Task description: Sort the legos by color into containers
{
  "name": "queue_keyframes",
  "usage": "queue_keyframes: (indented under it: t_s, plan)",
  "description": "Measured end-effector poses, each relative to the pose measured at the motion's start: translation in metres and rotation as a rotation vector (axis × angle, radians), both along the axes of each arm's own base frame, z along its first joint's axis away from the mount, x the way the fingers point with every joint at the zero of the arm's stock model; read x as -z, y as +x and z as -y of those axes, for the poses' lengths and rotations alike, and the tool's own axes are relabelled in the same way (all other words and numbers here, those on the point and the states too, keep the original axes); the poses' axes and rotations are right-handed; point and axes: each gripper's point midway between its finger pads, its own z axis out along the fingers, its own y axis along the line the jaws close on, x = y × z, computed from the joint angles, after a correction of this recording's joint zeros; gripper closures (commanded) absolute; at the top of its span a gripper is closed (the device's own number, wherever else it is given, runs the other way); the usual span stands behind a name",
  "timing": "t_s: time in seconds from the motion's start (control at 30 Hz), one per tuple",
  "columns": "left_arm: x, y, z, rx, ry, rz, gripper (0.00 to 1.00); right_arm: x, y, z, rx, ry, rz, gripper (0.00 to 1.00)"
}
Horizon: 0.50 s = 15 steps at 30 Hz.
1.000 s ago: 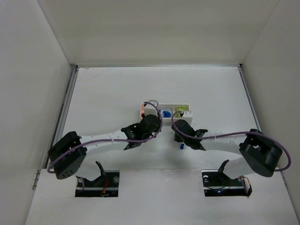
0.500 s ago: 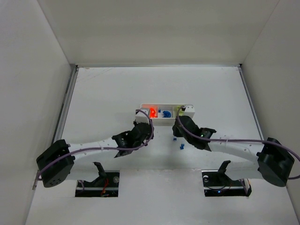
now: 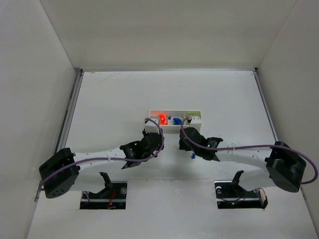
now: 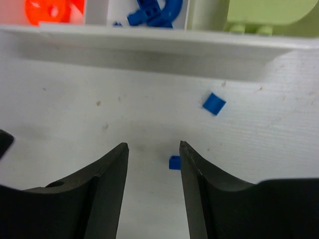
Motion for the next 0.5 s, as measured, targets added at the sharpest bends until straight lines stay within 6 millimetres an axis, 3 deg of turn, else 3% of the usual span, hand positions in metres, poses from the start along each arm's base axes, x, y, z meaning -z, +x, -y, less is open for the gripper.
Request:
queue_keyframes:
  t_s: [0.23,0.5]
  plan:
    - [0.001,0.000,0.001,0.000,0.000,0.000,0.69,0.040,-0.018,0.002,-0.005,-0.088,-0.088,0.54]
    - [0.004,0.000,-0.001,-0.003,0.003,-0.004,0.69,0.047,-0.019,0.007,0.025,-0.113,-0.093,0.53]
